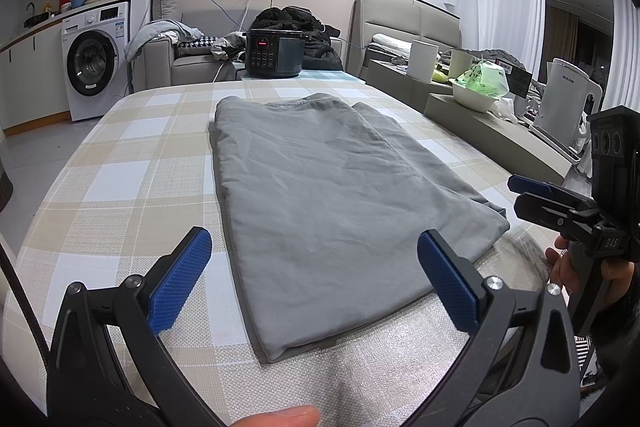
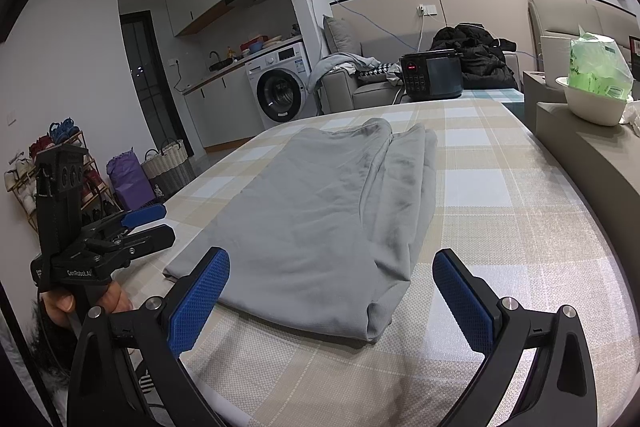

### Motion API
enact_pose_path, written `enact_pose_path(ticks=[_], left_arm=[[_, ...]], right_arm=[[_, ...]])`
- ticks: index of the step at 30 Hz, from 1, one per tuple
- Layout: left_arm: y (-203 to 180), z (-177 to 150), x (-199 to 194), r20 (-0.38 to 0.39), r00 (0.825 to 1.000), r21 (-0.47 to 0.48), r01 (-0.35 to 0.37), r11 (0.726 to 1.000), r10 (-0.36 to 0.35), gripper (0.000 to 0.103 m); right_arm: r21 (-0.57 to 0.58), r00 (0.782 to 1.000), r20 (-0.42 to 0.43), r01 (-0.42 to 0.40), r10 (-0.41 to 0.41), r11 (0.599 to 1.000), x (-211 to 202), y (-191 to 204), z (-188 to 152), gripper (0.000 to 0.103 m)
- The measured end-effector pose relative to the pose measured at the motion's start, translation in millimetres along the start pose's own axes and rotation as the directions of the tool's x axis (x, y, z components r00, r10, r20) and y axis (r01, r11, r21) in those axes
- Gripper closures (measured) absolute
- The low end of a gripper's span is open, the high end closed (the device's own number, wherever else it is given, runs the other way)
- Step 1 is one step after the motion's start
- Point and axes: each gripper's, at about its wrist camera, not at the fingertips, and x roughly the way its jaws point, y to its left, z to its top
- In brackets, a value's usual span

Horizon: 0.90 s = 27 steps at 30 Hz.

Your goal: Fold small clothes

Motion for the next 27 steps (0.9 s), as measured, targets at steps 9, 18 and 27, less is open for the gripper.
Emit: enact_pose_path(ticks=[9, 18, 27], left_arm=[[0.3, 0.0, -0.1, 0.0, 1.0, 0.0, 0.001, 1.0, -0.001, 0.001], [0.3, 0.1, 0.1, -0.001, 1.0, -0.001, 0.0, 1.0, 0.0, 0.001], [0.2, -0.6, -0.2, -0.001, 1.0, -0.002, 0.003, 1.0, -0.003, 0.001]], right_arm=[[0.001, 1.0, -0.002, 0.0, 0.0, 1.0, 0.9, 0.0, -1.6, 0.0], [0.006, 1.0, -0.012, 0.0, 0.0, 1.0, 2.3, 0.2, -3.0, 0.0], [0.001, 1.0, -0.022, 0.001, -0.001, 1.0, 2.1, 2.5, -2.5, 0.0]])
